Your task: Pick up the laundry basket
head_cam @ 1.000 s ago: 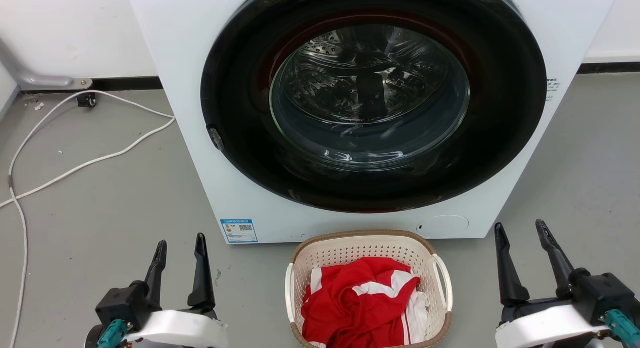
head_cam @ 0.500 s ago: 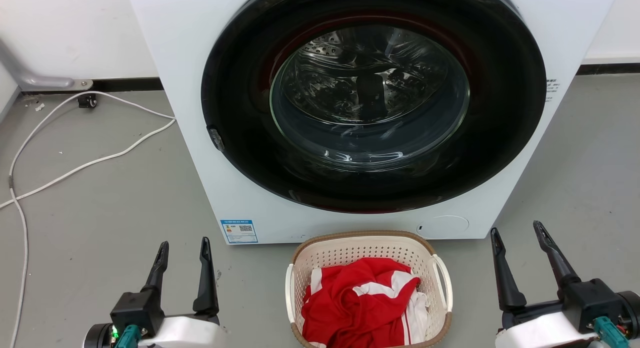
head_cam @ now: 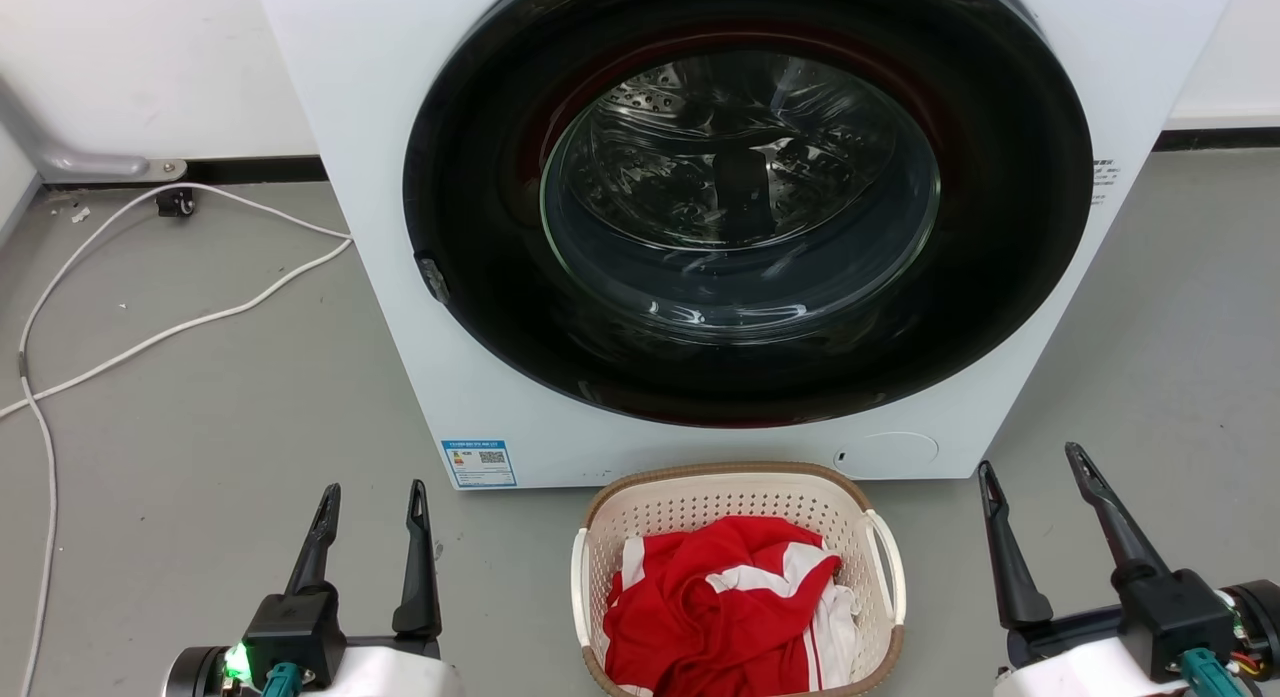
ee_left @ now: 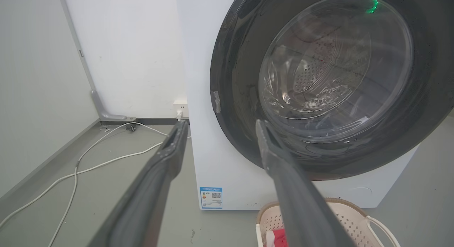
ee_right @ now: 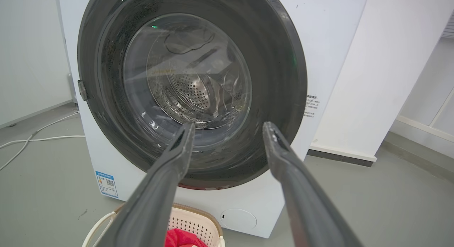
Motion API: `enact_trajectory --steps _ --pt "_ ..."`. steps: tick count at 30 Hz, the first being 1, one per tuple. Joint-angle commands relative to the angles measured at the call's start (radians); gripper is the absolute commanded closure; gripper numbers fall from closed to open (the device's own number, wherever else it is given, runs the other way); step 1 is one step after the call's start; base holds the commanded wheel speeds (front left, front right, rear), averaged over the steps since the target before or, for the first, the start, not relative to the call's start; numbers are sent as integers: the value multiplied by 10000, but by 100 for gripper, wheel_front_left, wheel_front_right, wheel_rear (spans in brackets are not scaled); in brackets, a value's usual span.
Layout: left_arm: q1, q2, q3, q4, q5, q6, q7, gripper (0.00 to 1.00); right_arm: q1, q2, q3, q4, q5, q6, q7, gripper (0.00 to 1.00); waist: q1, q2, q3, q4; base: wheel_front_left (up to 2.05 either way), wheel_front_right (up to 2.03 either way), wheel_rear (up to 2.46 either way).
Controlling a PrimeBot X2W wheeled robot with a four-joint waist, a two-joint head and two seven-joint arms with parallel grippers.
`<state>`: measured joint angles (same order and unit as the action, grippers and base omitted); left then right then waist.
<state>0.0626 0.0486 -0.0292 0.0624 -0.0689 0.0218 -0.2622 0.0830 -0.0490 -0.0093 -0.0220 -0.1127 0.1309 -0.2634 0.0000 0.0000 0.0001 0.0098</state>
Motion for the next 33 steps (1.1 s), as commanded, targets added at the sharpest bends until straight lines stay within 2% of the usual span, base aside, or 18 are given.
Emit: enact_trajectory --steps 1,28,33 --pt "76 30 0 -25 8 19 -37 0 98 -22 -42 -18 106 -3 -21 0 0 0 9 6 0 0 0" --pt "7 29 -10 99 -154 16 -36 0 70 -21 -60 202 425 -3 -21 0 0 0 140 -9 0 0 0" --pt "-202 27 -131 517 -177 -36 -36 0 -119 -21 -40 577 343 -3 -20 0 0 0 355 -58 0 0 0"
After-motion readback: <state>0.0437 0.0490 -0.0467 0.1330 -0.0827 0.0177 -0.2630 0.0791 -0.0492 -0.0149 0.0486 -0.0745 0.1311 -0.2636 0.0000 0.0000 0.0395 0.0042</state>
